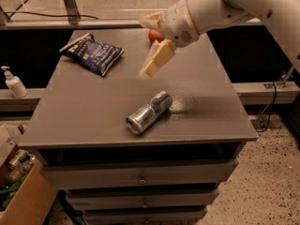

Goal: Pick blue chip bag

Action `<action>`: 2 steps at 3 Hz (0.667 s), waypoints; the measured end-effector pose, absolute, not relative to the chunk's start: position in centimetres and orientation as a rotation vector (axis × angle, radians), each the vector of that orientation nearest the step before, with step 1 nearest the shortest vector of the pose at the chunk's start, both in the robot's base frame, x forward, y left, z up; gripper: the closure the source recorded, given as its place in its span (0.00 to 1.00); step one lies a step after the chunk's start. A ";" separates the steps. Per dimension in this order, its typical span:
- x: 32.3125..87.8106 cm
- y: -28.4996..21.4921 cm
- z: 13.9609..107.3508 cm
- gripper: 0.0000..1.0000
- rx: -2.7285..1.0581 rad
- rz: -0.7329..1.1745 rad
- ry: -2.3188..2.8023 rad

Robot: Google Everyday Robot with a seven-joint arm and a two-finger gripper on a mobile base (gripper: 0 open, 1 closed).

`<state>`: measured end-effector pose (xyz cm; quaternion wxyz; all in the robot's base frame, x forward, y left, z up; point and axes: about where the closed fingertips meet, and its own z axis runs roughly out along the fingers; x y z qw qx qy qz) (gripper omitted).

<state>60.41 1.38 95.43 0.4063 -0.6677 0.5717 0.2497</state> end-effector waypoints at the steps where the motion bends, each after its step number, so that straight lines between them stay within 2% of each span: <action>1: 63.8 4.2 92.9 0.00 -1.623 0.653 1.461; 2: 66.9 6.7 90.1 0.00 -1.557 0.696 1.491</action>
Offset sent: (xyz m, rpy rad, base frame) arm 0.1059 0.0785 -0.0853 0.1332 0.1066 -0.1235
